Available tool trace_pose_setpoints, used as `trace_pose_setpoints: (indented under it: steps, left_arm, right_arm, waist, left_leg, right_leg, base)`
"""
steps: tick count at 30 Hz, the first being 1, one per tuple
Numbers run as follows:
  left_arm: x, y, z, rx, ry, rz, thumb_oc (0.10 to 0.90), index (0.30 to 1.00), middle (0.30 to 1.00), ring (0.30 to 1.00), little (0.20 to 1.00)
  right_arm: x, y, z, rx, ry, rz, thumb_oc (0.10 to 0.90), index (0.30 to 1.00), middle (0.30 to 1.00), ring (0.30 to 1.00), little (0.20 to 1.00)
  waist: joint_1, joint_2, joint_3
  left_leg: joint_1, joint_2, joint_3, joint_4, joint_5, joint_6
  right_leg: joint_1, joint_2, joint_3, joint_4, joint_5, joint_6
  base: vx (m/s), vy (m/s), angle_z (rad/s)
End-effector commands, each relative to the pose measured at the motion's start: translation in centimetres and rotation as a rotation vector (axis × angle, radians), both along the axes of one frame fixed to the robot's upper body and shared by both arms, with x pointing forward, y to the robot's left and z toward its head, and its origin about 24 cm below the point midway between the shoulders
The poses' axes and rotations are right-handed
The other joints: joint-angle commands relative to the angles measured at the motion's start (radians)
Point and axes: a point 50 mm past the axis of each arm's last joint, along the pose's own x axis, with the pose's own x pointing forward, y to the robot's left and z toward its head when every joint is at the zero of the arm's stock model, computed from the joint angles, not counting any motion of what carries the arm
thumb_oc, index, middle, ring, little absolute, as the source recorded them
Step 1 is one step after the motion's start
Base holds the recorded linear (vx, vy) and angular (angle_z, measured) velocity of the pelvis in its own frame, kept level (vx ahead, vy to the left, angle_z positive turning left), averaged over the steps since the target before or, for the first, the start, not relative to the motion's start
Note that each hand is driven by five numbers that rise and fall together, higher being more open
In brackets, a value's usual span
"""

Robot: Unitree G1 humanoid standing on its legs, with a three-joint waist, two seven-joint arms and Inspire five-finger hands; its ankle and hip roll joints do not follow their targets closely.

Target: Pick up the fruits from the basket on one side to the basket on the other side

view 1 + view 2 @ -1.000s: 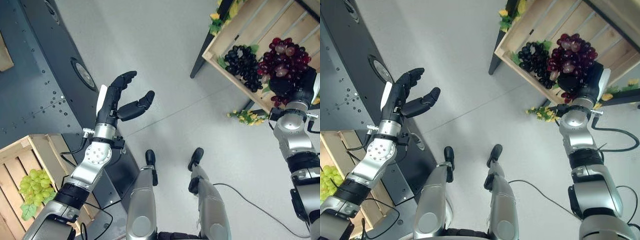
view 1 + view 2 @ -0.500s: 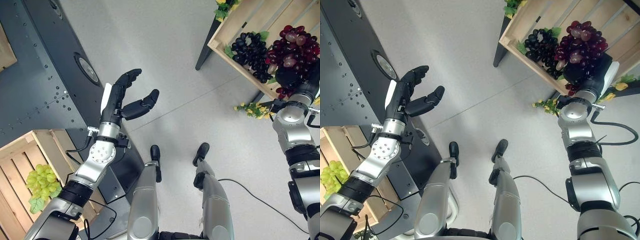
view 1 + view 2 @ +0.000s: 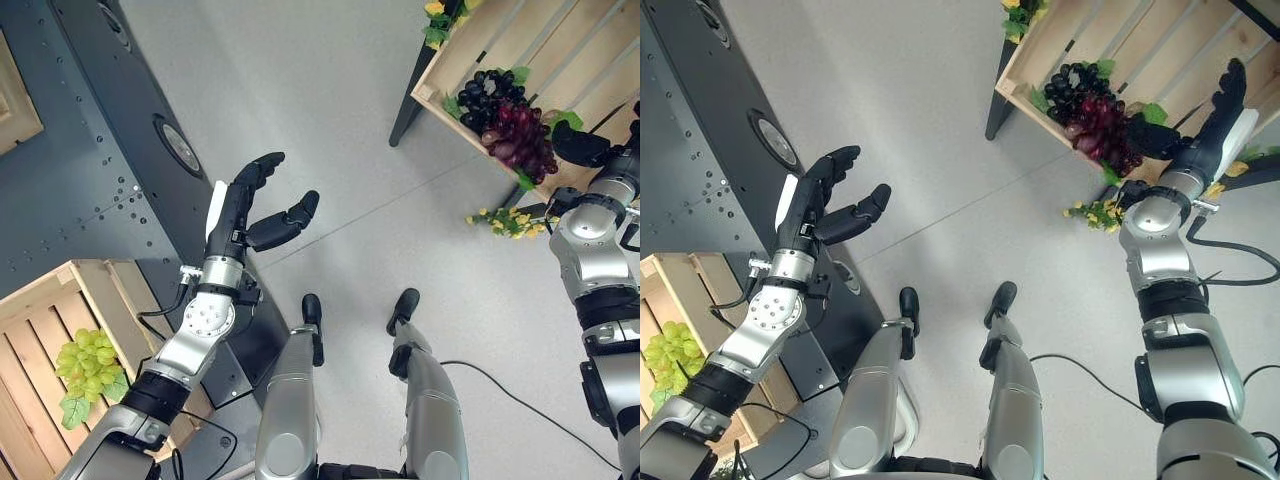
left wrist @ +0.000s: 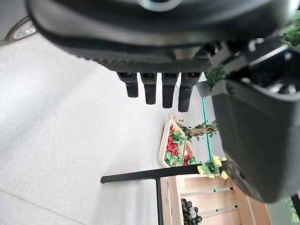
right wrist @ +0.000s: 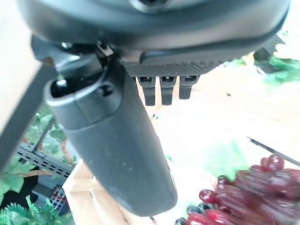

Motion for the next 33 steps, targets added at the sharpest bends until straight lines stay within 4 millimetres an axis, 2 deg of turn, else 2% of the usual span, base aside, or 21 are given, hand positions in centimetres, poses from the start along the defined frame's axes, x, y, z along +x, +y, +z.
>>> trace_pose_setpoints:
  steps: [1,9,16,20,22,23,24,26,28,30,31,33]
  left_arm:
    - [-1.4,-3.2,3.7,-0.094,-0.247,-0.152,0.800,0.900,0.900,0.900,0.900]
    - [-1.7,-3.2,3.3,-0.105,-0.237,-0.163,0.800,0.900,0.900,0.900,0.900]
    - [-2.0,-3.3,3.3,-0.117,-0.244,-0.172,0.800,0.900,0.900,0.900,0.900]
    - [-2.0,-3.1,3.1,-0.121,-0.238,-0.157,0.800,0.900,0.900,0.900,0.900]
    - [-1.9,-2.9,3.0,-0.126,-0.236,-0.143,0.800,0.900,0.900,0.900,0.900]
    - [-1.9,-2.9,3.0,-0.127,-0.237,-0.141,0.800,0.900,0.900,0.900,0.900]
    - [-1.9,-2.6,3.0,-0.131,-0.236,-0.132,0.800,0.900,0.900,0.900,0.900]
    - [-2.0,-2.5,2.9,-0.131,-0.230,-0.124,0.800,0.900,0.900,0.900,0.900]
    - [-2.1,-2.1,2.7,-0.124,-0.222,-0.111,0.800,0.900,0.900,0.900,0.900]
    - [-2.2,-1.9,2.5,-0.114,-0.221,-0.108,0.800,0.900,0.900,0.900,0.900]
    - [-2.5,-1.6,2.3,-0.107,-0.208,-0.101,0.800,0.900,0.900,0.900,0.900]
    - [-2.8,-1.1,1.8,-0.106,-0.195,-0.084,0.800,0.900,0.900,0.900,0.900]
  right_arm:
    - [-3.7,-2.2,9.7,-0.152,-0.361,-0.114,0.800,0.900,0.900,0.900,0.900]
    - [-3.7,-2.2,9.2,-0.158,-0.337,-0.095,0.800,0.900,0.900,0.900,0.900]
    - [-2.9,-0.3,7.6,-0.185,-0.279,0.148,0.800,0.900,0.900,0.900,0.900]
    - [-2.5,1.7,6.0,-0.138,-0.267,0.395,0.800,0.900,0.900,0.900,0.900]
    - [-2.2,3.3,4.7,-0.099,-0.243,0.605,0.800,0.900,0.900,0.900,0.900]
    - [-2.1,3.6,4.6,-0.091,-0.239,0.644,0.800,0.900,0.900,0.900,0.900]
    - [-2.1,4.8,3.5,-0.066,-0.215,0.792,0.800,0.900,0.900,0.900,0.900]
    - [-2.1,5.7,2.5,-0.034,-0.195,0.904,0.800,0.900,0.900,0.900,0.900]
    - [-2.4,7.9,0.1,-0.002,-0.127,1.115,0.800,0.900,0.900,0.900,0.900]
    - [-2.7,8.8,-1.2,0.024,-0.101,1.193,0.800,0.900,0.900,0.900,0.900]
    - [-3.2,10.1,-2.8,0.070,-0.078,1.286,0.800,0.900,0.900,0.900,0.900]
    - [-3.9,11.7,-4.6,0.126,-0.054,1.394,0.800,0.900,0.900,0.900,0.900]
  waist:
    - [-0.020,0.072,-0.014]
    - [-0.024,0.069,-0.014]
    - [-0.024,0.054,-0.014]
    - [-0.024,0.043,-0.014]
    - [-0.021,0.037,-0.014]
    - [-0.021,0.036,-0.014]
    - [-0.019,0.031,-0.014]
    - [-0.017,0.026,-0.014]
    - [-0.010,0.013,-0.023]
    - [-0.005,0.005,-0.035]
    - [0.003,-0.002,-0.050]
    - [0.011,-0.009,-0.070]
  left_leg:
    - [0.056,-0.086,-0.019,-0.118,0.015,-0.018]
    - [0.089,-0.085,-0.012,-0.118,0.012,-0.012]
    - [0.156,-0.086,-0.004,-0.138,0.009,-0.003]
    - [0.212,-0.089,-0.005,-0.152,0.006,-0.004]
    - [0.253,-0.094,-0.006,-0.166,0.003,-0.001]
    - [0.259,-0.095,-0.006,-0.169,0.003,-0.001]
    - [0.284,-0.100,-0.009,-0.175,-0.001,0.001]
    - [0.305,-0.103,-0.013,-0.179,-0.003,0.002]
    - [0.332,-0.108,-0.011,-0.196,0.013,0.014]
    - [0.347,-0.113,-0.019,-0.211,0.014,0.017]
    - [0.368,-0.120,-0.029,-0.227,0.012,0.022]
    - [0.399,-0.131,-0.041,-0.253,0.010,0.030]
  right_leg:
    - [0.067,-0.021,-0.025,0.232,-0.246,0.072]
    - [0.092,-0.023,-0.025,0.238,-0.249,0.066]
    - [0.154,-0.022,-0.028,0.220,-0.249,0.064]
    - [0.216,-0.022,-0.033,0.196,-0.247,0.063]
    - [0.254,-0.026,-0.036,0.183,-0.247,0.065]
    - [0.260,-0.027,-0.037,0.180,-0.247,0.065]
    - [0.286,-0.030,-0.039,0.173,-0.248,0.067]
    - [0.308,-0.035,-0.040,0.171,-0.248,0.070]
    - [0.344,-0.045,-0.057,0.146,-0.226,0.068]
    - [0.364,-0.046,-0.060,0.128,-0.220,0.073]
    - [0.387,-0.053,-0.065,0.113,-0.214,0.083]
    - [0.416,-0.060,-0.068,0.100,-0.207,0.097]
  base:
    - [0.00,0.000,0.00]
    - [0.01,0.007,0.01]
    - [0.02,0.043,0.00]
    - [0.04,0.066,0.05]
    - [0.04,0.115,0.06]
    - [0.04,0.132,0.05]
    - [0.05,0.131,0.07]
    - [0.05,0.116,0.09]
    - [0.01,0.140,0.12]
    - [0.05,0.122,0.15]
    - [0.08,0.144,0.19]
    - [0.11,0.178,0.25]
